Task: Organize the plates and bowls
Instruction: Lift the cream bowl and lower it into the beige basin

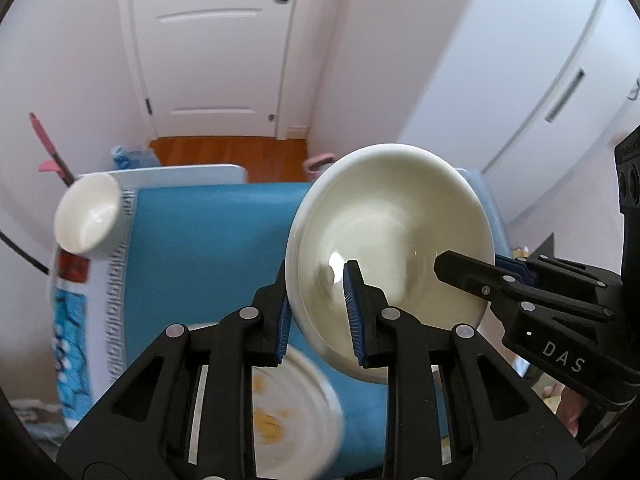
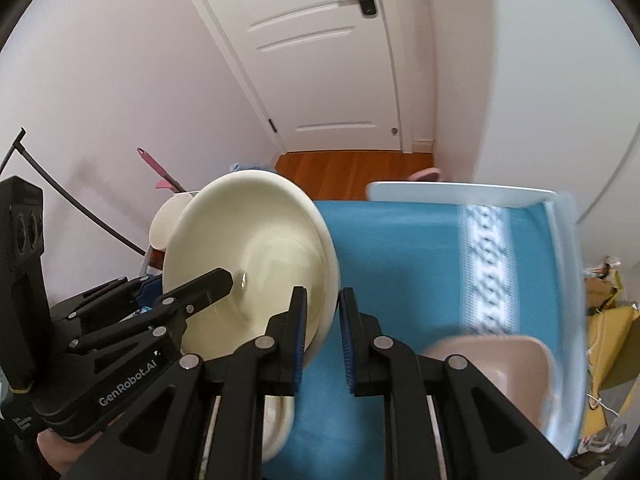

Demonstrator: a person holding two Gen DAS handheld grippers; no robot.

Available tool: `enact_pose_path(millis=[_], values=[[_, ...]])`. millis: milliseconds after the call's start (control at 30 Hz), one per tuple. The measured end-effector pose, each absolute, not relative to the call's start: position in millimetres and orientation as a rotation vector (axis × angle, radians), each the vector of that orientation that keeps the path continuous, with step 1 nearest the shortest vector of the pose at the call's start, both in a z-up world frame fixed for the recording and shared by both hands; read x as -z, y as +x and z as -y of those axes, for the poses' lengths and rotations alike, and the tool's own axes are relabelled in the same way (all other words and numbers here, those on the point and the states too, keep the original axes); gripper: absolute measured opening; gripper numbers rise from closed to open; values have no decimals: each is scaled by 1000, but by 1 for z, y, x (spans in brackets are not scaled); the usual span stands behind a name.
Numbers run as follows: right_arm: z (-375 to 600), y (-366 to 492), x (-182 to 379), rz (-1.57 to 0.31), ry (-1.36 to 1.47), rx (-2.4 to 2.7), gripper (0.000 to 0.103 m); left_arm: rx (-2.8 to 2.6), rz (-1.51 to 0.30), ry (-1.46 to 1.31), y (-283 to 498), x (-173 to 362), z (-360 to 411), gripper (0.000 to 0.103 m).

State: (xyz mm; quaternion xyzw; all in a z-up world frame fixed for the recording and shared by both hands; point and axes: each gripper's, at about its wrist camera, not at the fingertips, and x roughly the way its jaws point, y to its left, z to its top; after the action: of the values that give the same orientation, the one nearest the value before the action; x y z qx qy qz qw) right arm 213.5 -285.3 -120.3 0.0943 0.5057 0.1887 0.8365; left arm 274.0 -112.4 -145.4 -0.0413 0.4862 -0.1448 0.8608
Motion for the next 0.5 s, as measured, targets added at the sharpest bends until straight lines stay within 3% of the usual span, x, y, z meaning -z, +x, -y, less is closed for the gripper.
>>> enact_pose_path(millis=[200, 500], values=[[350, 183, 122, -1068, 191, -369, 15, 339, -1035, -85, 243, 148, 178, 22], [409, 156, 163, -1138, 197, -335, 15, 367, -1134, -81, 216, 192, 239, 22]])
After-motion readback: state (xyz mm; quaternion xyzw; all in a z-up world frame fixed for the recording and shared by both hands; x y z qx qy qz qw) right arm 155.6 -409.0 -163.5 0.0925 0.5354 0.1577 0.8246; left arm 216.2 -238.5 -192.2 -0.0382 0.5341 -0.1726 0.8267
